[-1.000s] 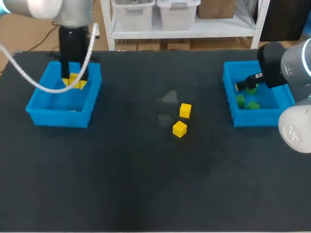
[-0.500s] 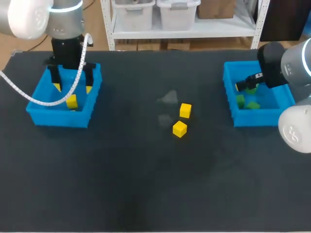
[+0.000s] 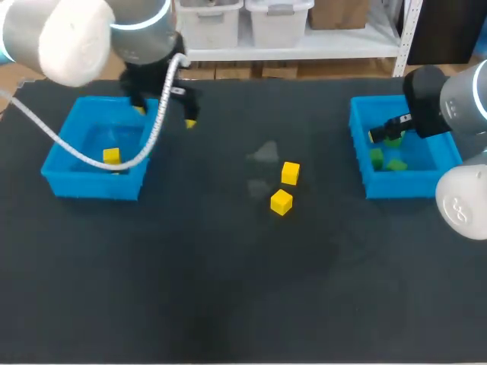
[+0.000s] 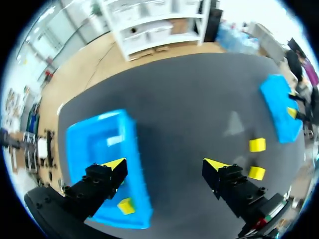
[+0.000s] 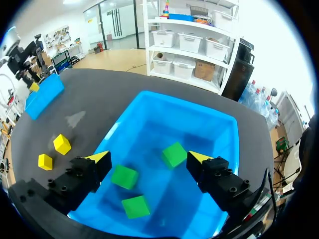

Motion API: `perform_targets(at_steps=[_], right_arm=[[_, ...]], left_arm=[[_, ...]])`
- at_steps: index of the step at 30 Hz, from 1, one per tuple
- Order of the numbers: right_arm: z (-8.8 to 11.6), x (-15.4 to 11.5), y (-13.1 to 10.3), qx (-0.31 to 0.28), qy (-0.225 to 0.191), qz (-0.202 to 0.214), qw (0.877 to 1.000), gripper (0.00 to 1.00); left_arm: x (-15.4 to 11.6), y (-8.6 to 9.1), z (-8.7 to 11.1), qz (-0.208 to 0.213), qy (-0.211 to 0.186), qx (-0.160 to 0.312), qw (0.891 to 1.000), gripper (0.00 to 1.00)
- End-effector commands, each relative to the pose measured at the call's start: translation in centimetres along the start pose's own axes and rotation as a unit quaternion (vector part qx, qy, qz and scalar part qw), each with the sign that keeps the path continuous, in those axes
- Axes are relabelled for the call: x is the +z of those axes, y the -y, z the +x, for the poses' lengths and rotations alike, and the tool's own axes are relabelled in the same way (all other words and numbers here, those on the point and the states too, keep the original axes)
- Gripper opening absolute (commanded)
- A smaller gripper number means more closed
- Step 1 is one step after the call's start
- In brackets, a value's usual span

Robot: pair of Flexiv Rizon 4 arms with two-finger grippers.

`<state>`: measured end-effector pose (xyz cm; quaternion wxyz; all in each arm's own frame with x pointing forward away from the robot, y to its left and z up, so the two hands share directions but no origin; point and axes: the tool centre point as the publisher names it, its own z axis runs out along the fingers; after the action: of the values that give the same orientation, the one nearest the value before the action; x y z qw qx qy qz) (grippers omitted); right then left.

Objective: Put the green cubes in the right bin and the yellow cubes in the left bin.

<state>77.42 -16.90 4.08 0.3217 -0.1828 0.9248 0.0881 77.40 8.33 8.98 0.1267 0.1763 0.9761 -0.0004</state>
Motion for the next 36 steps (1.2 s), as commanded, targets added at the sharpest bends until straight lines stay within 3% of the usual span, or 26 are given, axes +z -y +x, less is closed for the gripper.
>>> perform_targets(at_steps=[1,9,17,21,27,36], right_arm=[[0.0,-0.1,0.0,0.000,-0.001,0.000,1.000,1.00],[0.0,-0.1,0.0,0.000,-0.001,0.000,1.000,1.00],[0.0,-0.1,0.0,0.000,-0.001,0.000,1.000,1.00],[0.0,-0.1,0.0,0.000,-0.001,0.000,1.000,1.00],[0.0,-0.1,0.0,0.000,-0.001,0.000,1.000,1.00],[0.0,-0.1,0.0,0.000,-0.001,0.000,1.000,1.00]], left_arm=[[1.5,3.6,-1.8,0.035,-0.017,0.054,0.998,1.00],[2.5,11.7,-3.6,0.077,-0.037,0.156,0.984,1.00],[1.4,16.8,-4.5,0.098,-0.047,0.222,0.969,1.00],[1.4,18.3,-4.2,0.099,-0.059,0.241,0.964,1.00],[2.7,19.3,-3.7,0.095,-0.089,0.250,0.959,1.00],[6.1,20.4,-2.4,0.105,-0.133,0.226,0.959,1.00]])
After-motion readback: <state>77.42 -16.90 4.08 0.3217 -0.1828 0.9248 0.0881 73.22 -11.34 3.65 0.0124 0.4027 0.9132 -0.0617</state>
